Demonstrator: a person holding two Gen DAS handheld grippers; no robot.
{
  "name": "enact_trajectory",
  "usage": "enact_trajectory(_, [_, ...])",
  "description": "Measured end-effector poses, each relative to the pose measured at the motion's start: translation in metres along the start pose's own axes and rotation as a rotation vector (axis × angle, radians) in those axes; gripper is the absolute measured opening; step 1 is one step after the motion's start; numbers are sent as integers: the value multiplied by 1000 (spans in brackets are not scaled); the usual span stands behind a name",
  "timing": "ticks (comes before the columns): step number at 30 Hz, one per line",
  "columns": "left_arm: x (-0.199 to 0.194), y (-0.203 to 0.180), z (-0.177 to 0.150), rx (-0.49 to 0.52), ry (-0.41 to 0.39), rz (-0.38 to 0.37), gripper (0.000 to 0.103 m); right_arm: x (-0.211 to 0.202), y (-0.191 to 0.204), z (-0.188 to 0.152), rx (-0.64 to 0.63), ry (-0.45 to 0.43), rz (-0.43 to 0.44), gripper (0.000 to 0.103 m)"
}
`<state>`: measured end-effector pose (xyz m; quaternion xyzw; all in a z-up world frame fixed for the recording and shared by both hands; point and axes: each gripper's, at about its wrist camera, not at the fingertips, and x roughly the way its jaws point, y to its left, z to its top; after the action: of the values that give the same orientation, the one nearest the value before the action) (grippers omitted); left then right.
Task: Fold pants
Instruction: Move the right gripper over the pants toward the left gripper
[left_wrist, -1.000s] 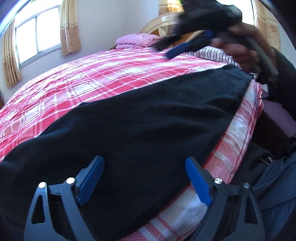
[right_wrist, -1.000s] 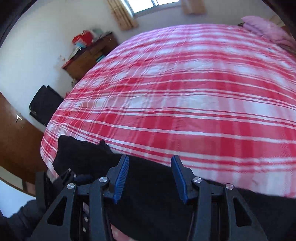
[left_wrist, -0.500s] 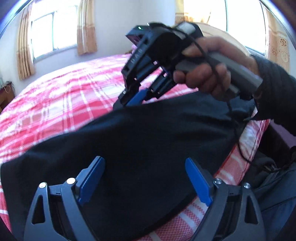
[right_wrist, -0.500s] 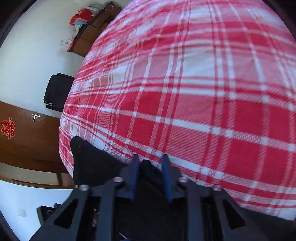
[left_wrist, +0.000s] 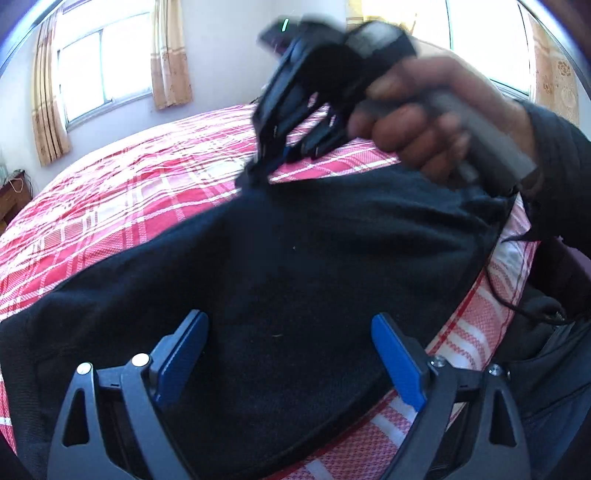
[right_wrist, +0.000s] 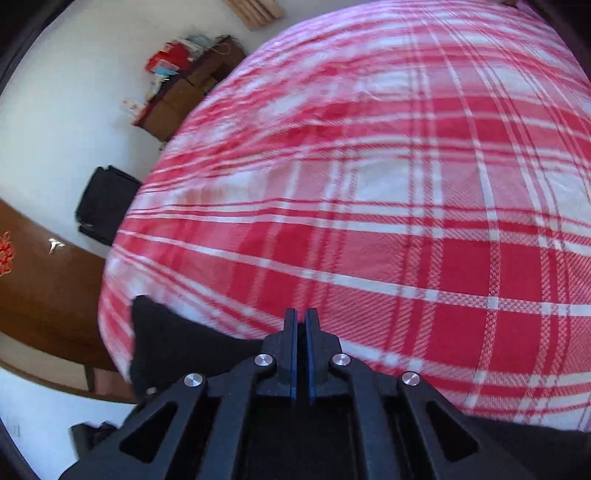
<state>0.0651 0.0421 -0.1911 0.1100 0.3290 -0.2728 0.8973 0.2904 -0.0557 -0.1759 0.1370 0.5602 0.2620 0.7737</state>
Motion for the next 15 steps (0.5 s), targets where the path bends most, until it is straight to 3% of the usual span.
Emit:
enact_trajectory(4, [-5,1,3,-24,1,-14,93,-11,2,-5,-65,-22,39,6])
enact_trajectory(8, [-14,11,8,-58,-24,-7,93,-63,4,-24,-188,-84,-64,20])
enact_trajectory(11, [-19,13,9,-70,-36,-6,93,-104,4,-59,-260,-93,-74,23])
enact_trajectory(15, [-13,17,7,-66,-3,25,93,-118,2,-117,-348,-28,-126,23])
